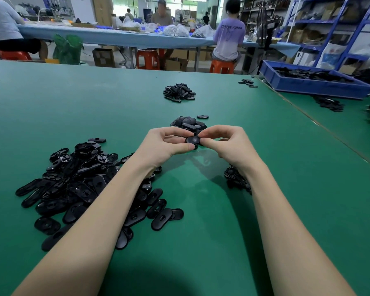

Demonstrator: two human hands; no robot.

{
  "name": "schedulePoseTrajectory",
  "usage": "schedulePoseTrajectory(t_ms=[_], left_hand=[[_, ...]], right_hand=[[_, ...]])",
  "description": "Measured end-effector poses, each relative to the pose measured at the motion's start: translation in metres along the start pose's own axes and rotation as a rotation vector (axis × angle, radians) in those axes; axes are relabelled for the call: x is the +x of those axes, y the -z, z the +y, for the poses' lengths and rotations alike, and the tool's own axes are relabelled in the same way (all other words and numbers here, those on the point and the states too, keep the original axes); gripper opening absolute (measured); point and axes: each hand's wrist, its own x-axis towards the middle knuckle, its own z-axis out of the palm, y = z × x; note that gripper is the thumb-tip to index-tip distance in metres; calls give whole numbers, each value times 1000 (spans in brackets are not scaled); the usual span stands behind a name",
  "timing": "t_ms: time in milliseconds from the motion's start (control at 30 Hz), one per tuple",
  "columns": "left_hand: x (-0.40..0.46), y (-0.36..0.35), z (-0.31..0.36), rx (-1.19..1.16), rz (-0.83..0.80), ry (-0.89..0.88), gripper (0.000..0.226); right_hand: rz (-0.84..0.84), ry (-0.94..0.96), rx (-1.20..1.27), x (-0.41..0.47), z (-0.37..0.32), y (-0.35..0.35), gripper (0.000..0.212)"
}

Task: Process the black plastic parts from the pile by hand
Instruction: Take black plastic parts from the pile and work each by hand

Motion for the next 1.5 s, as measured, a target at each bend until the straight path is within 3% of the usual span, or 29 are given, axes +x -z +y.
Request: schedulePoseTrajectory(t_ms=[367,867,1500], left_hand=[[1,-3,-2,83,35,-34,28],[0,-7,-1,50,53,4,31],[-3,-8,4,36,51,10,30]], right_hand=[[-7,-13,-145,1,-6,-4,5],[4,-254,18,0,-7,-1,4],[-10,-229,35,-1,-12,-6,6]])
